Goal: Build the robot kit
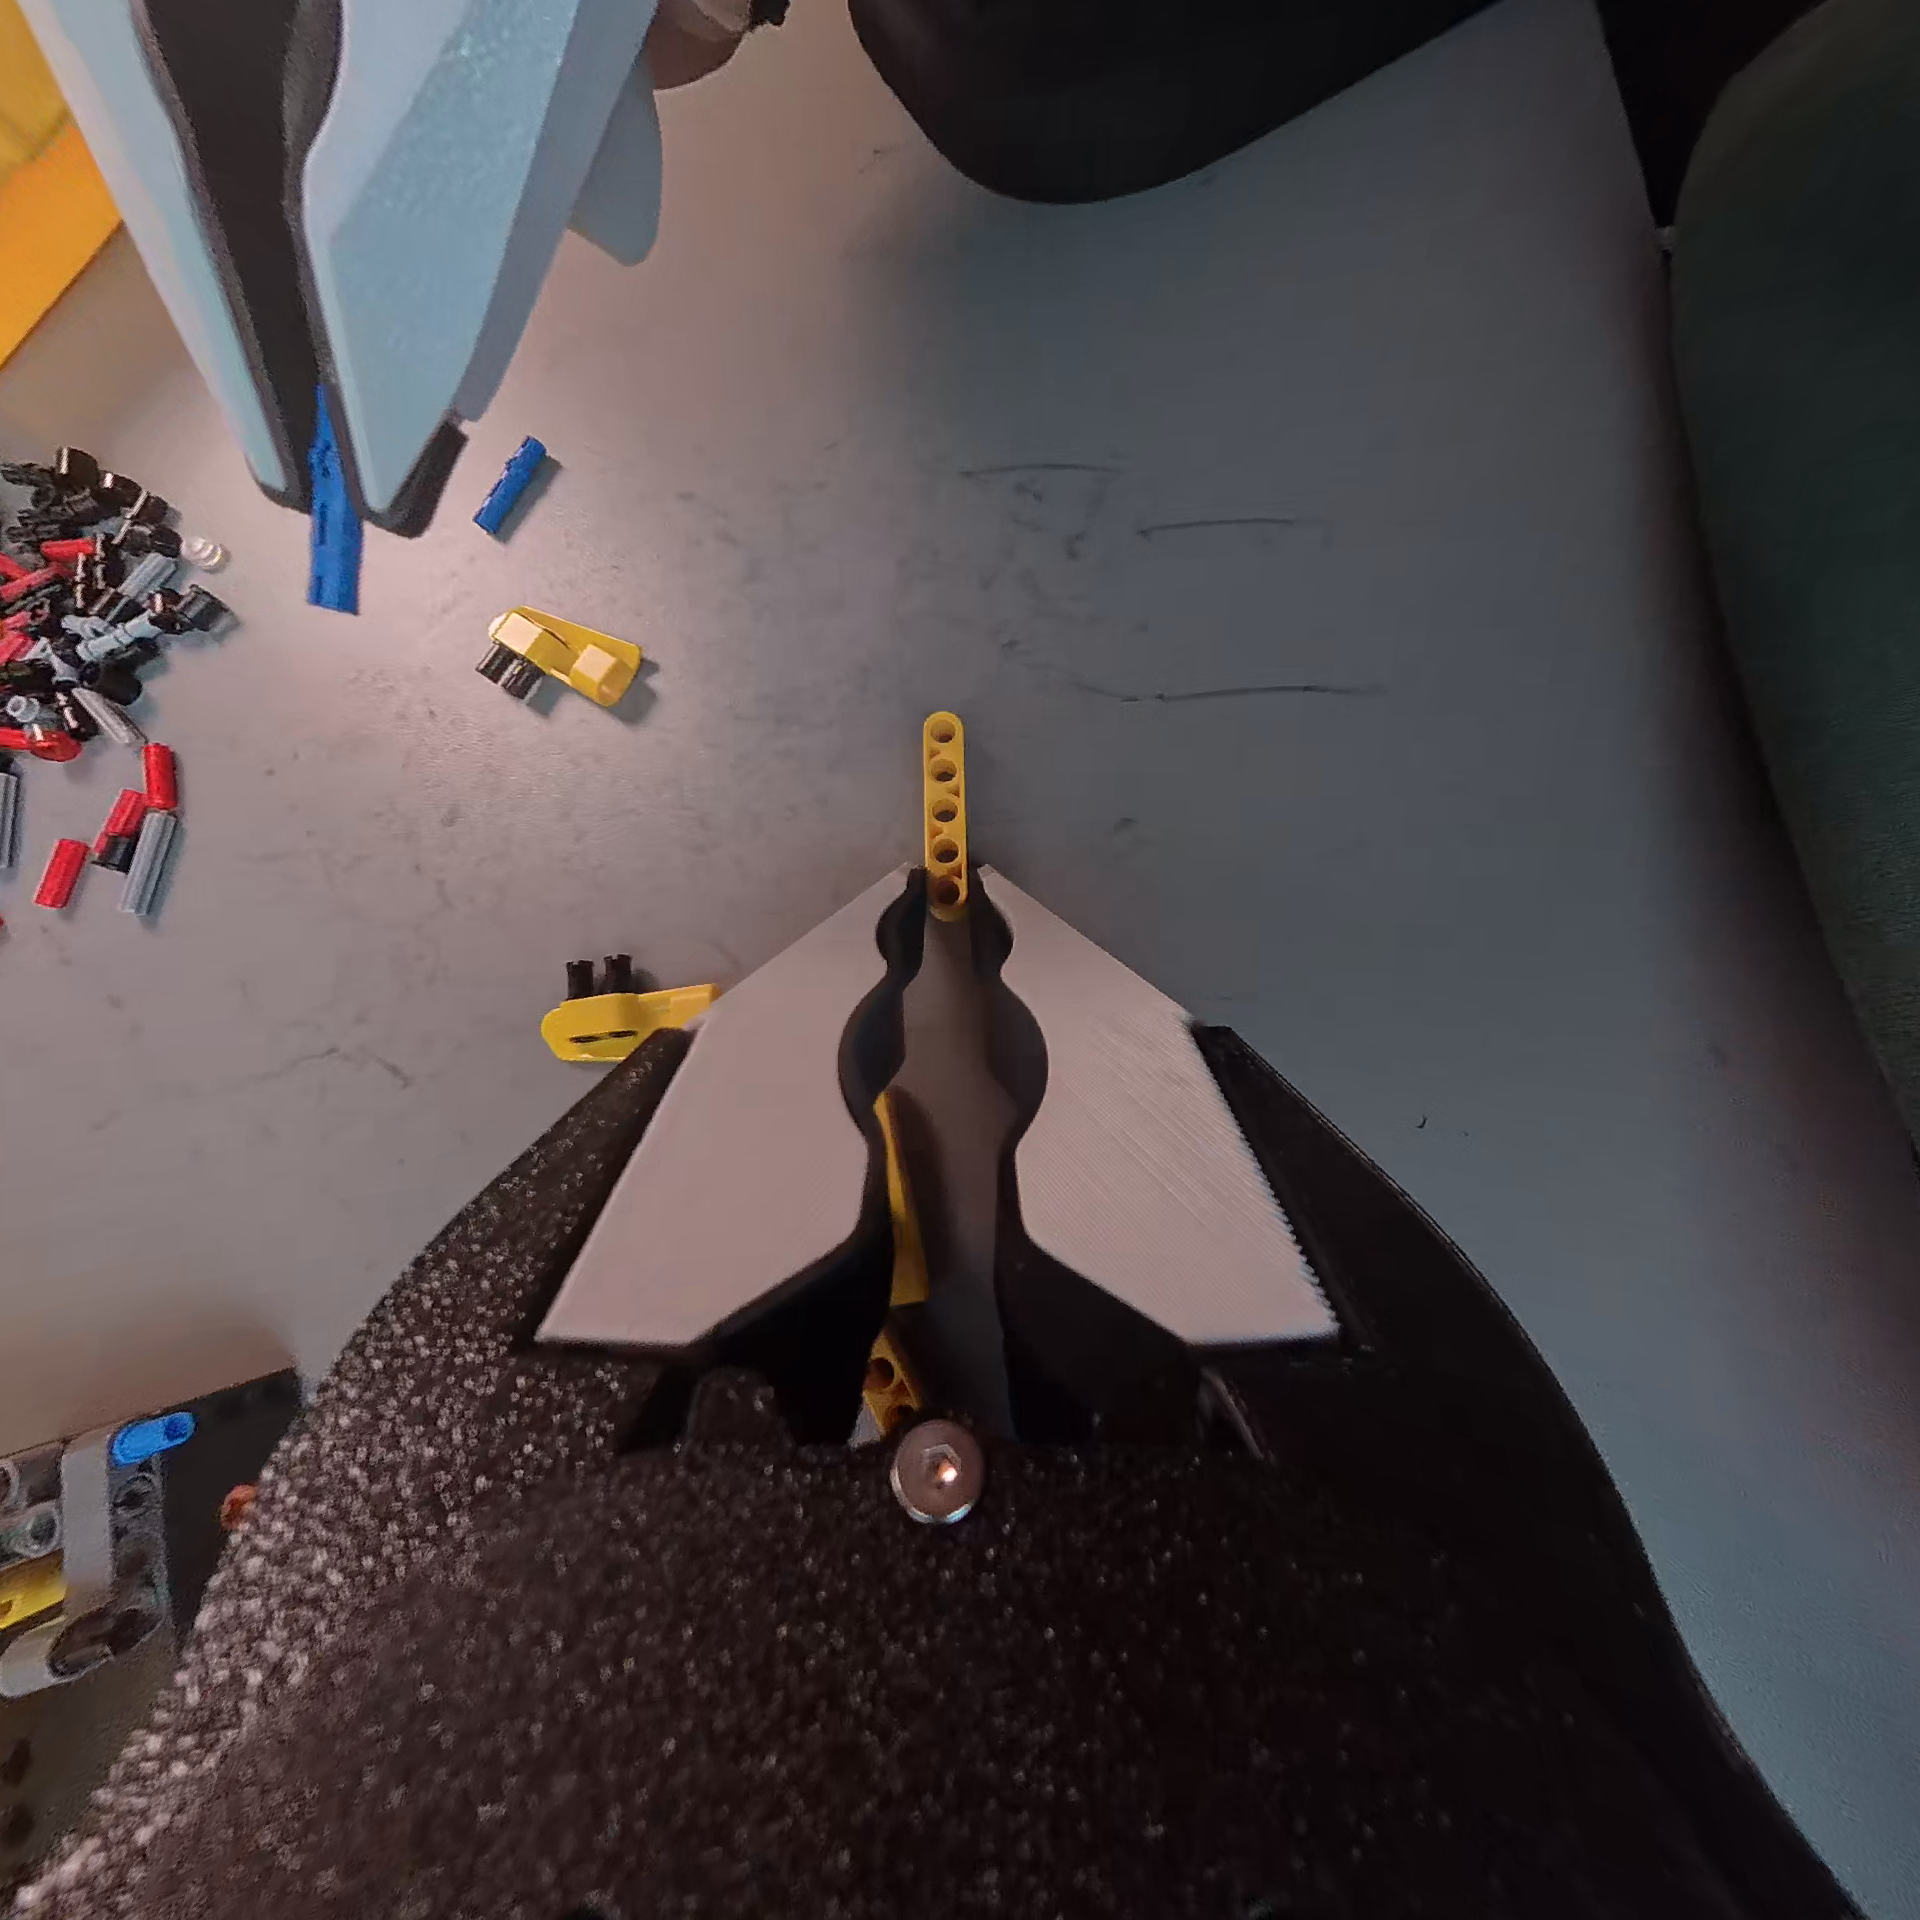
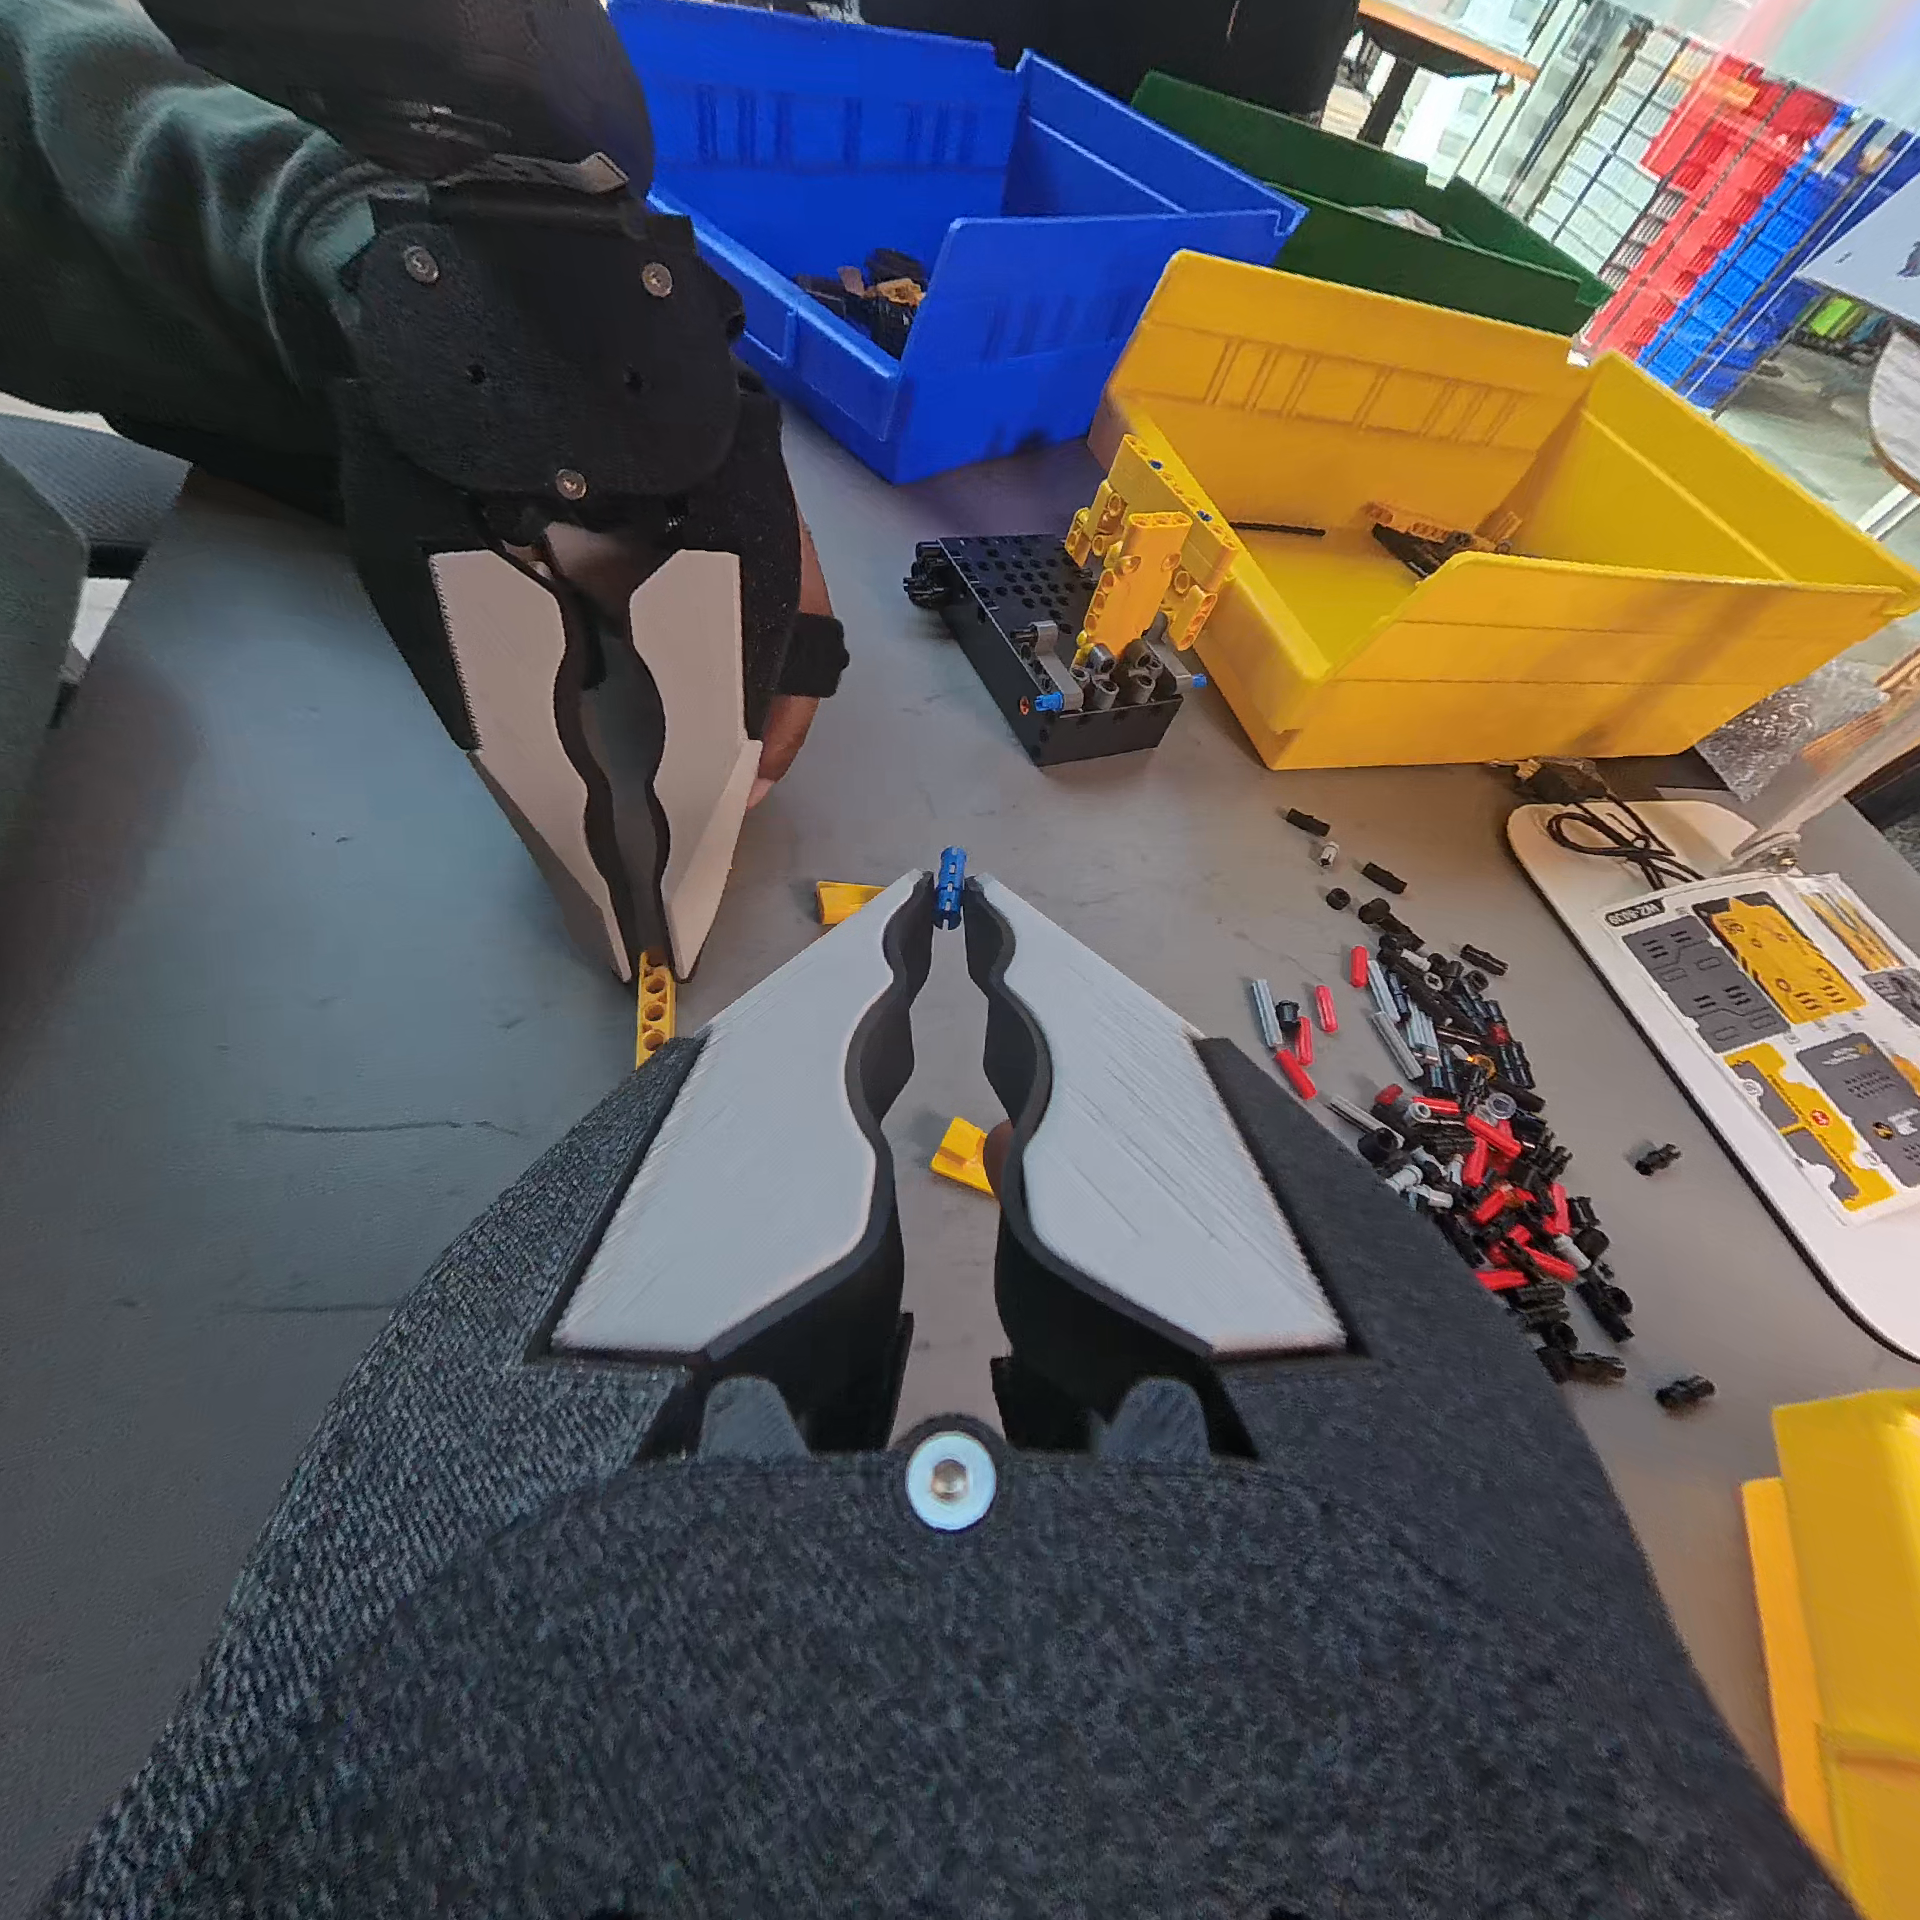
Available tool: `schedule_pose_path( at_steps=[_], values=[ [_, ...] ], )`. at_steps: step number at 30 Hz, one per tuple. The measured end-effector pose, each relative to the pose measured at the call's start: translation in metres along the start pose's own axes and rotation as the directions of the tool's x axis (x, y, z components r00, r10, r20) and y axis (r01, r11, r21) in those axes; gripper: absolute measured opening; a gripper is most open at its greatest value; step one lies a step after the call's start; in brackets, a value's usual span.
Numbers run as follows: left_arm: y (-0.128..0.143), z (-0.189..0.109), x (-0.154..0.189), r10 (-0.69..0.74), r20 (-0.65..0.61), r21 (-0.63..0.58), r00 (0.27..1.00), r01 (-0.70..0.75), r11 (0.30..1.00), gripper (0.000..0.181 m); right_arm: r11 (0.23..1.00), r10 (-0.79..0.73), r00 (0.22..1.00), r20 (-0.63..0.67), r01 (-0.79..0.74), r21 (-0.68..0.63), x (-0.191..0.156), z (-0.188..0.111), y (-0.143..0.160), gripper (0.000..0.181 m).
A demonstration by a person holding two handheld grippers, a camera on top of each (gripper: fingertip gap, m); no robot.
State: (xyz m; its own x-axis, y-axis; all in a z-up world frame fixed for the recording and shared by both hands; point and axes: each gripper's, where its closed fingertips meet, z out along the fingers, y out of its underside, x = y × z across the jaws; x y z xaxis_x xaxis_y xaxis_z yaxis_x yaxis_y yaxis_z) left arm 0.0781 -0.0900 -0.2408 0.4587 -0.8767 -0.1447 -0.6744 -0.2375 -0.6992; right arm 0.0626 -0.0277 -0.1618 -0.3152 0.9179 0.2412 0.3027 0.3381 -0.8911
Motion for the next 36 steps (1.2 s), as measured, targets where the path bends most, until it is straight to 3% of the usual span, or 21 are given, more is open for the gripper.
schedule_pose_path(
  at_steps=[4, 14, 19, 25, 32, 36],
  values=[
    [0.003, -0.001, -0.006, -0.019, 0.004, 0.005, 1.000, 0.019, 1.000, 0.006, 1.000, -0.006, 0.999, 0.040, 0.007, -0.017, -0.006, -0.001, 0.003, 0.005],
    [0.007, -0.003, -0.013, -0.085, -0.014, 0.018, 0.996, 0.085, 0.996, 0.010, 0.988, -0.004, 0.956, 0.293, 0.049, -0.146, -0.053, -0.010, 0.019, 0.005],
    [0.006, -0.002, -0.012, -0.087, -0.026, 0.018, 0.996, 0.087, 0.996, 0.006, 0.947, -0.027, 0.932, 0.360, 0.139, -0.289, -0.068, -0.006, 0.034, 0.004],
    [0.005, -0.002, -0.013, -0.090, -0.029, 0.018, 0.996, 0.091, 0.996, 0.006, 0.896, -0.067, 0.901, 0.428, 0.243, -0.371, -0.070, 0.002, 0.037, 0.004],
    [0.002, -0.004, -0.013, -0.067, -0.012, 0.038, 0.998, 0.068, 0.997, 0.010, 0.874, -0.114, 0.887, 0.448, 0.304, -0.380, -0.064, 0.008, 0.027, 0.005],
    [-0.016, -0.013, -0.011, -0.048, -0.015, 0.152, 0.999, 0.050, 0.987, 0.018, 0.903, -0.124, 0.895, 0.428, 0.281, -0.325, -0.064, 0.010, 0.015, 0.004]
  ],
)
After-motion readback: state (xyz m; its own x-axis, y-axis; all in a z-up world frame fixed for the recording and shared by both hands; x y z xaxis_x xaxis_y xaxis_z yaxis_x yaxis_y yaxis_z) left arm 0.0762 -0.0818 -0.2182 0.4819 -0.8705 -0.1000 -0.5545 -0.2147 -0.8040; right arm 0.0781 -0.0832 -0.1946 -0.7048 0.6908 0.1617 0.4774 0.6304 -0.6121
